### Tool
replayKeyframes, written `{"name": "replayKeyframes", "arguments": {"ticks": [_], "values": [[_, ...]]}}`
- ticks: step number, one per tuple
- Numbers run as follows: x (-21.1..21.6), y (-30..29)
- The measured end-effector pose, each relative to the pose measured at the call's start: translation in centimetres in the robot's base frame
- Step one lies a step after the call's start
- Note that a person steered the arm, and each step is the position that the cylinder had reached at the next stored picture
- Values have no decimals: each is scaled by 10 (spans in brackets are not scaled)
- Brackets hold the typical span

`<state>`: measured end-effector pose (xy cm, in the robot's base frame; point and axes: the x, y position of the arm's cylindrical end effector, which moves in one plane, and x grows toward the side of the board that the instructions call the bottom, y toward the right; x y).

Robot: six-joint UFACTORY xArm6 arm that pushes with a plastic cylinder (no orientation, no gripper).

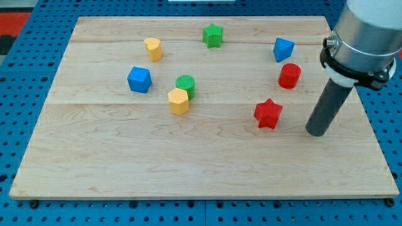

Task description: Slide the red star closer to the yellow hexagon

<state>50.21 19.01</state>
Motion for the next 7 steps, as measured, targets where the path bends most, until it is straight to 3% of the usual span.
{"name": "replayKeyframes", "arguments": {"ticks": [1,2,3,6,7], "values": [[-11,-14],[-5,-97],[-47,-117],[-96,-82],[-86,-99]]}}
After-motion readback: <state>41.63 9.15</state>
